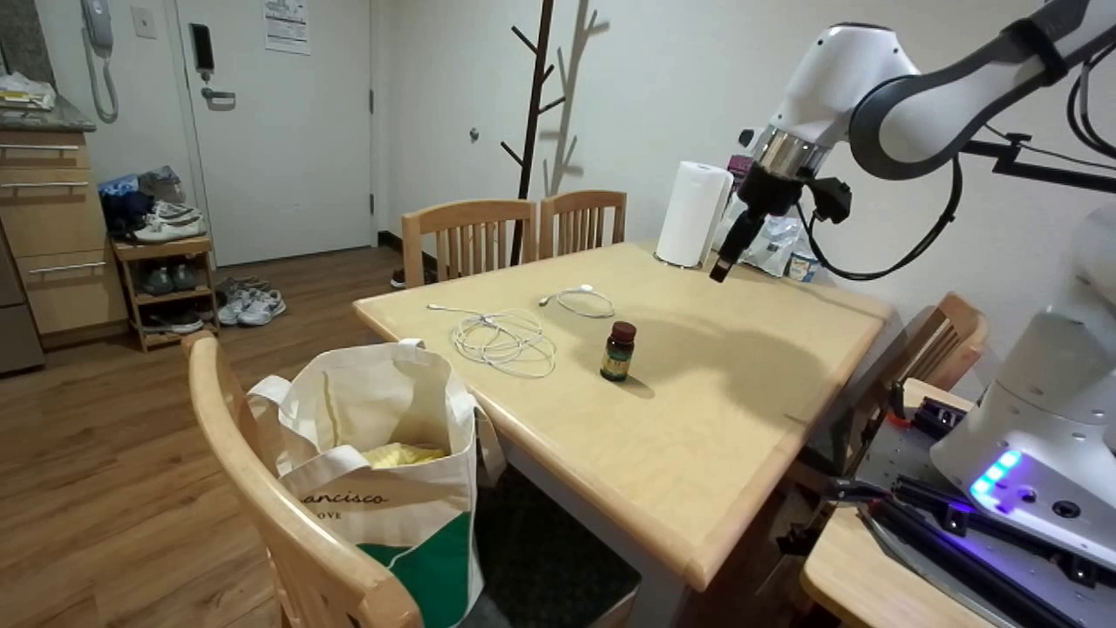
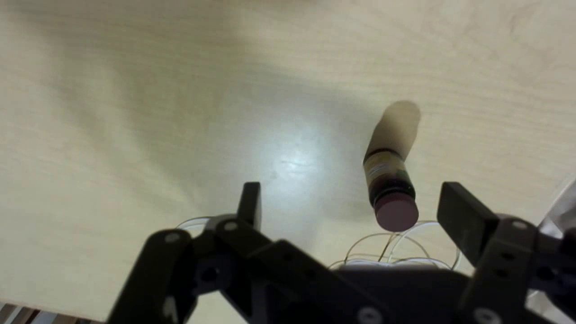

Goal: Move the bottle slightly to the right

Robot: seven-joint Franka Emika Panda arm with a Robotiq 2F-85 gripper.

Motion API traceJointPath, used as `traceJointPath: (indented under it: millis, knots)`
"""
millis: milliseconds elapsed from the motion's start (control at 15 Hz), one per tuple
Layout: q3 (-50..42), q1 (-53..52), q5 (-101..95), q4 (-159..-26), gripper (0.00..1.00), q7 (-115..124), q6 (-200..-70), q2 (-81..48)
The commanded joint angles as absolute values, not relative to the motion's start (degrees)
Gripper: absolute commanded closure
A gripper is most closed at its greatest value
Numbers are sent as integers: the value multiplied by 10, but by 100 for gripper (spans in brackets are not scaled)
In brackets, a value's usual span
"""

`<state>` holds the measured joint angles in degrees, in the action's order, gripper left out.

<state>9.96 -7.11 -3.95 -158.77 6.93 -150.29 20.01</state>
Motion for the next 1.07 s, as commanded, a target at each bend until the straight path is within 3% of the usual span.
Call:
traceJointPath:
  millis: [0,600,1000]
  knots:
    - [110,-71,-42,-1589,0,85,-1501,194]
    - [180,-57,-64,-1580,0,237,-1558,142]
    - [397,128,-142,-1542,0,510,-1489,146]
